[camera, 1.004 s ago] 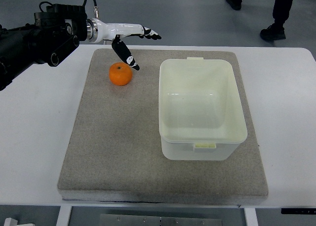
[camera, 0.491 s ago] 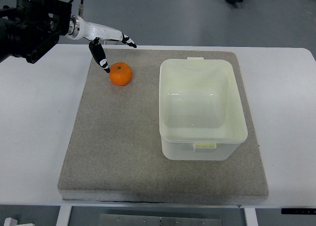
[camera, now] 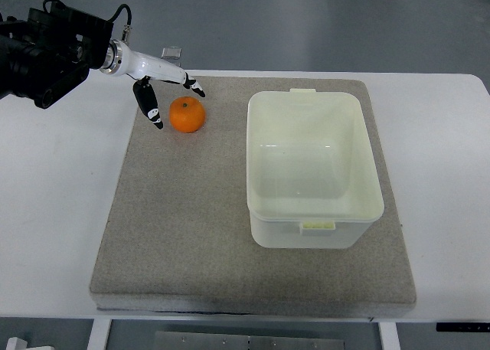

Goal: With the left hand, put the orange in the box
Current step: 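Close the left hand's fingers around the orange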

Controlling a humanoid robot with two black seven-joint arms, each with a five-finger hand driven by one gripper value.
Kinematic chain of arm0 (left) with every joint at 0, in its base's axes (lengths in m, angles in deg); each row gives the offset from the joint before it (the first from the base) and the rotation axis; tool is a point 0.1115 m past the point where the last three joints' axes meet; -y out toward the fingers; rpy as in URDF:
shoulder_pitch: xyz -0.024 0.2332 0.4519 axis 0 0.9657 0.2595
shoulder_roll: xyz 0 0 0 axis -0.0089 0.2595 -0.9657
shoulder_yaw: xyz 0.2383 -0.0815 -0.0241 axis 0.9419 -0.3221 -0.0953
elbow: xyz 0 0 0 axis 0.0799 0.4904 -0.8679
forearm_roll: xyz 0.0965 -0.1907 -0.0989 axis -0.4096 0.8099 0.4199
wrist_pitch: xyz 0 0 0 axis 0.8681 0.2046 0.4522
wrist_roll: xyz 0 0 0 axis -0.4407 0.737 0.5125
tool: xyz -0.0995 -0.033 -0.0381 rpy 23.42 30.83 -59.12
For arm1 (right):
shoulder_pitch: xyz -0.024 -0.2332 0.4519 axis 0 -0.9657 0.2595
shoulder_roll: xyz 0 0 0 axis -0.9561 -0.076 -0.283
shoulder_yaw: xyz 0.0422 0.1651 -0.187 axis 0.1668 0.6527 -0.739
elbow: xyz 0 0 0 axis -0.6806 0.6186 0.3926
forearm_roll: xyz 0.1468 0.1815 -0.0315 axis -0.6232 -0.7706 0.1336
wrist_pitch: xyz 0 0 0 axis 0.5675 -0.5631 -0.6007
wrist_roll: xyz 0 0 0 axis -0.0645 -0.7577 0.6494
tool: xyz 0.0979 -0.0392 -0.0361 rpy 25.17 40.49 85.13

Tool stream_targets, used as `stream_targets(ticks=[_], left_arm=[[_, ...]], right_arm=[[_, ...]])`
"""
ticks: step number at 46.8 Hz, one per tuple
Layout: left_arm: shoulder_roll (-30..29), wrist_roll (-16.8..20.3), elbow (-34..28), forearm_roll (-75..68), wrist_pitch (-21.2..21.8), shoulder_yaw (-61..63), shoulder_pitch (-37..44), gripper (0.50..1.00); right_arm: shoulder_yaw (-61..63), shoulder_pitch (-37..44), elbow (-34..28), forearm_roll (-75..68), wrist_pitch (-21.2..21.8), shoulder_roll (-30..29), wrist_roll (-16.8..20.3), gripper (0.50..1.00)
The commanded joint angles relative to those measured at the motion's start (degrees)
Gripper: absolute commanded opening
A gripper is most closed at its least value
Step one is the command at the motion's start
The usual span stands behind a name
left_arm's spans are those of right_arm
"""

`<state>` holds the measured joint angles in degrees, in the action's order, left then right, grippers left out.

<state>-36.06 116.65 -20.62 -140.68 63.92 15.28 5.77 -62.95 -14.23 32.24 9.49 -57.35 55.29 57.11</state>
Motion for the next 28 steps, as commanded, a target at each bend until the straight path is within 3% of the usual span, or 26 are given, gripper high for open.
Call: stream_targets(ticks=[1,28], left_arm=[[0.2,0.0,-0.3,-0.1,0.1,0.2,0.0,0.943],[2.9,0.0,-3.6,-4.8,5.3,0.2,4.2,0.943]], right_arm=[[0.0,0.0,0.0,0.0,0.0,0.0,0.0,0.944],[0.0,0.0,0.0,0.0,0.0,0.0,0.0,0.944]])
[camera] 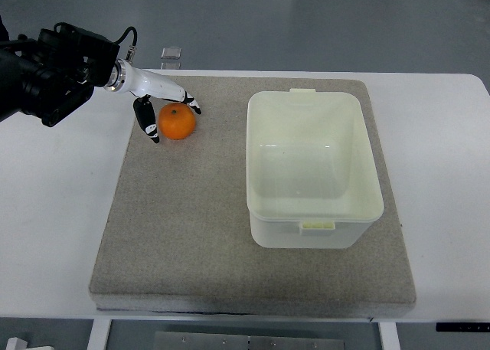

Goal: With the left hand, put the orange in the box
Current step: 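Close the left hand's fingers around the orange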

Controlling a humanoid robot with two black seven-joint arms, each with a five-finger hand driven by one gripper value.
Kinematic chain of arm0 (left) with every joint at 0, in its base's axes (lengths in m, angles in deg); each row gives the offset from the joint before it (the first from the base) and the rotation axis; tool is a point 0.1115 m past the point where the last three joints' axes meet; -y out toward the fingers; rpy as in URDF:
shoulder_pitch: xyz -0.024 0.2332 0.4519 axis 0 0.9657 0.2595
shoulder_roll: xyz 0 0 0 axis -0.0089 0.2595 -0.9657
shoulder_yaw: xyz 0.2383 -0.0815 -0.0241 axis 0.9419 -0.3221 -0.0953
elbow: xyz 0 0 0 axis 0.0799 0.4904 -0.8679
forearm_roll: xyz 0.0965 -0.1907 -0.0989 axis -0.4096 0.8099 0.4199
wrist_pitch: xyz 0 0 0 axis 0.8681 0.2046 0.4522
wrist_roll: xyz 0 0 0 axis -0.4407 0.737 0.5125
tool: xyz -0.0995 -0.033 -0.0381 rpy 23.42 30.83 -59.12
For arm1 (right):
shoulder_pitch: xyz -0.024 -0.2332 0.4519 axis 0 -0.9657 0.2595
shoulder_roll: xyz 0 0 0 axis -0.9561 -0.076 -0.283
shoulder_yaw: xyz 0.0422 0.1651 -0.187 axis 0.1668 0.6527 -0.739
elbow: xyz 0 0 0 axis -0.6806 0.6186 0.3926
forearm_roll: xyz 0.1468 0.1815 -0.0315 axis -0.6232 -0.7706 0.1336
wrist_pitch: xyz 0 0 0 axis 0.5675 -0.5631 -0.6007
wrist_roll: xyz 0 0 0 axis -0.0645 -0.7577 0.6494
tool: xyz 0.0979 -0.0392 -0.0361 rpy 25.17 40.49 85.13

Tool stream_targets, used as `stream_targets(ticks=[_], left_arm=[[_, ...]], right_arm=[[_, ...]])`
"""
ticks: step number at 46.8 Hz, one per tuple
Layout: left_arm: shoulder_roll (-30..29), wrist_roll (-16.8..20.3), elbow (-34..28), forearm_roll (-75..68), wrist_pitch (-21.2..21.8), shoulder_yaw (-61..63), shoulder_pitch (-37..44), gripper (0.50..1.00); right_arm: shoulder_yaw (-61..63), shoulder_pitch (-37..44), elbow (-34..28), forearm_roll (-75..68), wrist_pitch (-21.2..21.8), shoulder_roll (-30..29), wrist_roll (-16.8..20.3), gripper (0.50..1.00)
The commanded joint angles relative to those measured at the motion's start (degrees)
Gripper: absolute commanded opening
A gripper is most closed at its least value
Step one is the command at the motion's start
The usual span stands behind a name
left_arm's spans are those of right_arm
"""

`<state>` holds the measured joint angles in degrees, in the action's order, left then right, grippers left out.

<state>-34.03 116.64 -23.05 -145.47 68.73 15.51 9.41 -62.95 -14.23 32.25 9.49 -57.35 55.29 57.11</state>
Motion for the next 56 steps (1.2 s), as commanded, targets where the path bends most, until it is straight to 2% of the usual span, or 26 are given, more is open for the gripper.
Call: stream_targets(ticks=[1,13,39,44,48,56], left_arm=[[1.0,0.0,-1.5,0.0,0.5,0.0,0.7,0.943],[1.4,0.0,-2.1,1.0,2.6,-0.6,1.0,0.988],[1.4,0.0,0.0,0.8,2.9,-0.4,1.2,0.986],[1.3,0.0,0.0,0.5,2.9,-0.3,1.2,0.966],[1.3,0.0,0.0,0.3,2.9,-0.1,1.2,0.928],[1.3,0.0,0.0,0.1,2.9,0.0,1.2,0.776]], right_arm=[[0.0,0.0,-0.1,0.0,0.0,0.0,0.0,0.944],[0.0,0.0,0.0,0.0,0.0,0.0,0.0,0.944],[0.0,0.0,-0.1,0.0,0.0,0.0,0.0,0.944],[0.0,0.0,0.0,0.0,0.0,0.0,0.0,0.944],[0.0,0.0,-0.1,0.0,0.0,0.0,0.0,0.944],[0.0,0.0,-0.1,0.0,0.0,0.0,0.0,0.944]])
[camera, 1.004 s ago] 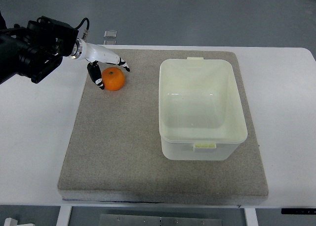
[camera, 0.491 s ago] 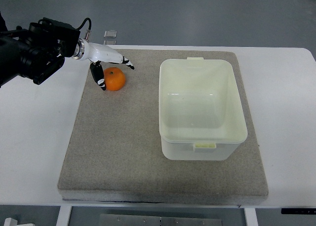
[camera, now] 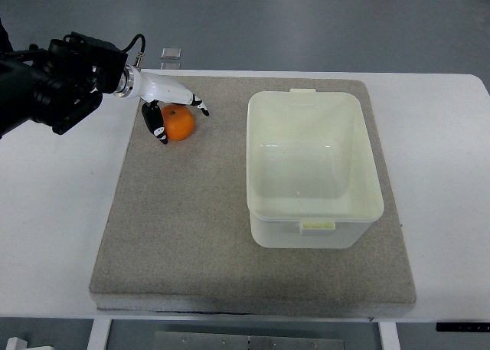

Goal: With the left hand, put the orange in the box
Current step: 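Close the left hand's fingers around the orange, then lift the orange off the mat with the left hand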

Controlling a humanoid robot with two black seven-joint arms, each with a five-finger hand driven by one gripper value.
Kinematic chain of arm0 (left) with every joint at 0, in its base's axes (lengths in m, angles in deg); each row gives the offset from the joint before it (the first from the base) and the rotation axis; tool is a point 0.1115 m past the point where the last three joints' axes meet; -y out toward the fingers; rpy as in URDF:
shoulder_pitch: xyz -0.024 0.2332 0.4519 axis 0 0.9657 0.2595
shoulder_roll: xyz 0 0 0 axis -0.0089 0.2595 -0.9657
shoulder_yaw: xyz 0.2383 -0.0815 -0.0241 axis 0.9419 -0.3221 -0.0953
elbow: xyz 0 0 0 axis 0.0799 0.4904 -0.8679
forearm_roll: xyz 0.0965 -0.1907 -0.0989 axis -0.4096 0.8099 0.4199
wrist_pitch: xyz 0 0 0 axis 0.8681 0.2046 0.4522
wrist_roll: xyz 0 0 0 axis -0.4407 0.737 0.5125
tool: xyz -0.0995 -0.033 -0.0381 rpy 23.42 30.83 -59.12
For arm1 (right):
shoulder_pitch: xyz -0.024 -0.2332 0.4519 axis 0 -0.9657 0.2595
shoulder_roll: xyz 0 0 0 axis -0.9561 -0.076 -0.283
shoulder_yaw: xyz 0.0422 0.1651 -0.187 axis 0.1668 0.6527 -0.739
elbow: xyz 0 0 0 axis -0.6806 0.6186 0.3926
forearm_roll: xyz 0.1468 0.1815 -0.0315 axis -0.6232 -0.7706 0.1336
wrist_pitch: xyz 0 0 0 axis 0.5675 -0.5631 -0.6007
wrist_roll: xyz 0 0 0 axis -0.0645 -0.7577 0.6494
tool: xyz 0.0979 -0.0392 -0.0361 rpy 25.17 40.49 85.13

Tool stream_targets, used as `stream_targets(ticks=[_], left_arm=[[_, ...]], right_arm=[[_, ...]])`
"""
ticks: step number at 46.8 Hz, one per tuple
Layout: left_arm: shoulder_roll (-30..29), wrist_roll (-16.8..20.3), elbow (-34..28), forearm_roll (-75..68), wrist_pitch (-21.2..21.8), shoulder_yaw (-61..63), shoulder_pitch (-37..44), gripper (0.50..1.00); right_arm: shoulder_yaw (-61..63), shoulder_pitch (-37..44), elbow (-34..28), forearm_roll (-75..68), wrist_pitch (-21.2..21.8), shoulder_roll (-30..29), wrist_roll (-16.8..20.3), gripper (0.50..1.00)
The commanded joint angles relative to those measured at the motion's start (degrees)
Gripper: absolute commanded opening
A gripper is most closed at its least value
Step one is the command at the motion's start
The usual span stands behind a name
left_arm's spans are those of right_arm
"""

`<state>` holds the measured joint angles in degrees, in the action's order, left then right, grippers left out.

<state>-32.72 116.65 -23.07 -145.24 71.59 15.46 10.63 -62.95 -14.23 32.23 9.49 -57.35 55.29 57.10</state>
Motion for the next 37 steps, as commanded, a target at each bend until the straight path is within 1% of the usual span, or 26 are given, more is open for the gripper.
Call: stream_targets(ticks=[1,6,7,10,13,14,37], left_arm=[[0.0,0.0,0.0,-0.1,0.0,0.0,-0.1,0.75],[0.0,0.0,-0.1,-0.2,0.0,0.0,-0.2,0.624],[0.0,0.0,-0.1,-0.2,0.0,0.0,-0.2,0.617],[0.0,0.0,-0.1,-0.2,0.0,0.0,-0.2,0.572],[0.1,0.0,-0.2,-0.3,0.0,0.0,-0.2,0.506],[0.1,0.0,-0.2,-0.4,0.0,0.0,-0.2,0.5],[1.7,0.0,-0.8,0.3,0.0,2.7,-0.7,0.5]], right_arm=[[0.0,0.0,0.0,0.0,0.0,0.0,0.0,0.944],[0.0,0.0,0.1,0.0,0.0,0.0,0.0,0.944],[0.0,0.0,0.1,0.0,0.0,0.0,0.0,0.944],[0.0,0.0,0.0,0.0,0.0,0.0,0.0,0.944],[0.0,0.0,0.0,0.0,0.0,0.0,0.0,0.944],[0.0,0.0,0.0,0.0,0.0,0.0,0.0,0.944],[0.0,0.0,0.0,0.0,0.0,0.0,0.0,0.944]])
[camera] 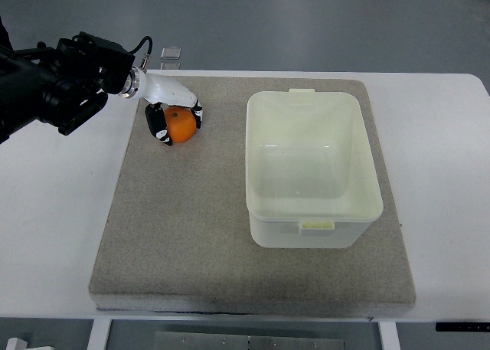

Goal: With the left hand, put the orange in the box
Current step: 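Lift the orange off the mat with the left hand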

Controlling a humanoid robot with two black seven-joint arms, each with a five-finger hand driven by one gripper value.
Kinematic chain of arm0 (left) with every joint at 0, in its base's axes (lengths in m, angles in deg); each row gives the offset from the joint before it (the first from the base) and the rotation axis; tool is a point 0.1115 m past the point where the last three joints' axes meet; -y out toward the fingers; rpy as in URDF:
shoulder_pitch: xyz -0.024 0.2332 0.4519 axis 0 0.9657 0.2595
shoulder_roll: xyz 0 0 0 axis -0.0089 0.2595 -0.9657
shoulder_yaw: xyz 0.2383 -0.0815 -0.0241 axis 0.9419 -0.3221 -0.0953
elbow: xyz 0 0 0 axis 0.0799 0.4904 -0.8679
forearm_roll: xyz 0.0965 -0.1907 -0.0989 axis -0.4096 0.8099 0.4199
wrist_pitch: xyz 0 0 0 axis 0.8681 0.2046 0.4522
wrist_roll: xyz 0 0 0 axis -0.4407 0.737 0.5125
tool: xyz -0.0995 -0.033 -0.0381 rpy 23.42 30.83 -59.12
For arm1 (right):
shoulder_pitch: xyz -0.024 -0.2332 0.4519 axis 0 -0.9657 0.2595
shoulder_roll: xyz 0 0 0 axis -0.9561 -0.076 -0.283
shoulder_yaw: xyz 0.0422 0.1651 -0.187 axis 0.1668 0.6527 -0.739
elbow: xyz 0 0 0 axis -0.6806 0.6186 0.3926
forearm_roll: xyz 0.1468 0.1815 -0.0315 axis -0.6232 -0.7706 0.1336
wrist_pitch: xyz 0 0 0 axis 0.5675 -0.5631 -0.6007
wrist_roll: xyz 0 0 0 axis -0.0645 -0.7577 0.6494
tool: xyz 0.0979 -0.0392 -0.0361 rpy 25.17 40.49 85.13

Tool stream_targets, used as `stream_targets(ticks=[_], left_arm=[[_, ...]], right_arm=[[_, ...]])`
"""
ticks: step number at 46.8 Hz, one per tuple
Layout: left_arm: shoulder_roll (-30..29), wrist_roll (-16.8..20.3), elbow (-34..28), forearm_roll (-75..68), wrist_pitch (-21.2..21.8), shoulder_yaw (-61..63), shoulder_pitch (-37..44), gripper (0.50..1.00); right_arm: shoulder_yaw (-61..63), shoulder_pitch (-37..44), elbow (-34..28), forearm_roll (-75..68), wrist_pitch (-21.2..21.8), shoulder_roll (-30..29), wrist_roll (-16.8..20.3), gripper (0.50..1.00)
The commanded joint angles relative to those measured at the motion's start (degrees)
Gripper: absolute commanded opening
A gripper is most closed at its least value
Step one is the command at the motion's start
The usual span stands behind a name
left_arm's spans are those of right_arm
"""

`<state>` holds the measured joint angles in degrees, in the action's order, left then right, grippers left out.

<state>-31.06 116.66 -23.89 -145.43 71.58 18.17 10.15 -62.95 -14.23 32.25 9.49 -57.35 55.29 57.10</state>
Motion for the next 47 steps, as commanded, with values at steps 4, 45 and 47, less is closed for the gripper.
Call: stream_targets(ticks=[4,45,47], left_arm=[[0.1,0.0,-0.1,1.0,0.0,-0.1,-0.4,0.5],[0.4,0.0,-1.3,10.1,-5.4,-4.3,-7.6,0.5],[0.4,0.0,-1.3,10.0,-5.4,-4.4,-8.6,0.5]], right_arm=[[0.0,0.0,-0.1,0.0,0.0,0.0,0.0,0.944],[0.0,0.0,0.0,0.0,0.0,0.0,0.0,0.944],[0.0,0.0,0.0,0.0,0.0,0.0,0.0,0.944]])
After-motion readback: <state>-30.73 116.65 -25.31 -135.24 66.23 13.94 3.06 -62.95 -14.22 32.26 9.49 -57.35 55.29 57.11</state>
